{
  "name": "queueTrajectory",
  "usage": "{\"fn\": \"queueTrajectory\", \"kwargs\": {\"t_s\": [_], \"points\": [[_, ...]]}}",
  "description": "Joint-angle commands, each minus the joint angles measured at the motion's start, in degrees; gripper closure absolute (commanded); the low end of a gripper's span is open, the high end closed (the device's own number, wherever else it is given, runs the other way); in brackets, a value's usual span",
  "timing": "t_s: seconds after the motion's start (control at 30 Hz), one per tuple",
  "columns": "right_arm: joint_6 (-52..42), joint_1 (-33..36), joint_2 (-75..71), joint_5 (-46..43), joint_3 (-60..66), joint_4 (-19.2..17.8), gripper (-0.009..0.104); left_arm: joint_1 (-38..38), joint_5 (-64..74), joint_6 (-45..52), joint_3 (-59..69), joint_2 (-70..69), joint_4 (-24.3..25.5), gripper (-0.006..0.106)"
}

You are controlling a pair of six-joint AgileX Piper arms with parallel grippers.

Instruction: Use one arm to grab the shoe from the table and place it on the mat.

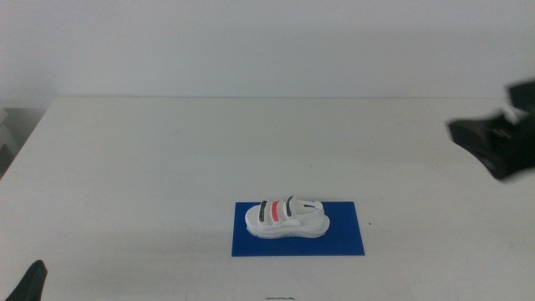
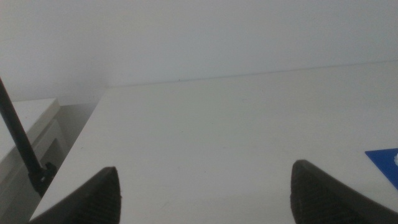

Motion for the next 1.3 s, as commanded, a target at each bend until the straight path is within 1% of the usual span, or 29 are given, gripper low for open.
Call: {"fn": "queueTrajectory", "kwargs": {"t_s": [0.0, 0.07, 0.17, 0.27, 0.4, 0.5, 0.67, 0.8, 1.07, 1.2, 1.27], "points": [[1.2, -2.4, -8.2, -10.2, 6.1, 0.8, 0.008, -0.2, -4.7, -0.8, -0.2, -1.1, -0.5, 0.007], [1.4, -4.2, -14.0, -14.9, 11.8, 2.2, 0.008, -0.2, -4.7, -0.8, -0.2, -1.1, -0.5, 0.007], [1.4, -6.9, -21.4, -20.9, 19.9, 5.5, 0.008, -0.2, -4.7, -0.8, -0.2, -1.1, -0.5, 0.007], [0.8, -8.7, -26.9, -23.5, 25.2, 7.6, 0.008, -0.2, -4.7, -0.8, -0.2, -1.1, -0.5, 0.007], [0.3, -8.9, -32.6, -23.3, 29.8, 8.2, 0.008, -0.2, -4.7, -0.8, -0.2, -1.1, -0.5, 0.007], [0.3, -8.9, -36.4, -22.8, 33.2, 9.7, 0.008, -0.2, -4.7, -0.8, -0.2, -1.1, -0.5, 0.007], [0.3, -8.9, -42.0, -22.9, 40.5, 9.9, 0.008, -0.2, -4.7, -0.8, -0.2, -1.1, -0.5, 0.007], [0.3, -8.9, -48.4, -22.9, 44.7, 11.3, 0.008, -0.2, -4.7, -0.8, -0.2, -1.1, -0.5, 0.007], [0.3, -8.9, -59.2, -22.9, 49.1, 11.3, 0.008, -0.2, -4.7, -0.8, -0.2, -1.1, -0.5, 0.007], [0.3, -8.8, -59.1, -22.9, 51.7, 12.7, 0.008, -0.2, -4.7, -0.8, -0.2, -1.1, -0.5, 0.007], [0.3, -8.8, -59.1, -23.0, 53.1, 12.8, 0.008, -0.2, -4.7, -0.8, -0.2, -1.1, -0.5, 0.007]]}}
